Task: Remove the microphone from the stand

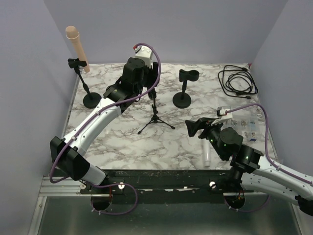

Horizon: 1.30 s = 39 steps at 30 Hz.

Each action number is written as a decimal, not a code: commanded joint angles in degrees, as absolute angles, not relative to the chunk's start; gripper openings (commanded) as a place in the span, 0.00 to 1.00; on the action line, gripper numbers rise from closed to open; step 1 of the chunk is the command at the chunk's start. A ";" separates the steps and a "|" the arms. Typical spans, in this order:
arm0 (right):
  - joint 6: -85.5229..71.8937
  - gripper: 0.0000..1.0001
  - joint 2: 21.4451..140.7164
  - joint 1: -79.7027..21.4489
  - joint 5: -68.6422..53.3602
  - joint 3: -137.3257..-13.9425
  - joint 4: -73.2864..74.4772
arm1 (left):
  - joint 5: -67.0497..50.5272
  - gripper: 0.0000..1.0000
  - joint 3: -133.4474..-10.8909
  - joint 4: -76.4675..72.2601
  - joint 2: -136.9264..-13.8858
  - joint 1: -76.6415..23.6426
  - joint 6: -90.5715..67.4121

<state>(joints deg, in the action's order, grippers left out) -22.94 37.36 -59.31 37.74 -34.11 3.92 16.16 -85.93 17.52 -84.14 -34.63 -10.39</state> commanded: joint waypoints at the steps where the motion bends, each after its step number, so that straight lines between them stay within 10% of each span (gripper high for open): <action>1: -23.29 0.89 36.74 -59.50 39.36 -33.60 5.54 | 18.52 0.66 -86.46 15.07 -85.09 -34.98 -10.19; 7: -23.09 0.89 37.00 -59.50 39.38 -33.92 5.63 | 18.72 0.55 -86.33 13.90 -86.00 -34.97 -9.87; 14: -22.86 0.89 37.38 -59.55 39.49 -34.45 5.73 | 18.39 0.18 -87.75 14.89 -86.15 -35.01 -9.02; 39: -23.96 0.90 42.08 -59.51 38.04 -35.32 4.64 | 14.23 0.00 -109.61 24.09 -73.05 -38.56 -1.02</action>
<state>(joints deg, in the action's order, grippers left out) -23.11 40.80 -59.31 37.85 -34.11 4.82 17.45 -105.82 24.10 -81.25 -37.65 -2.15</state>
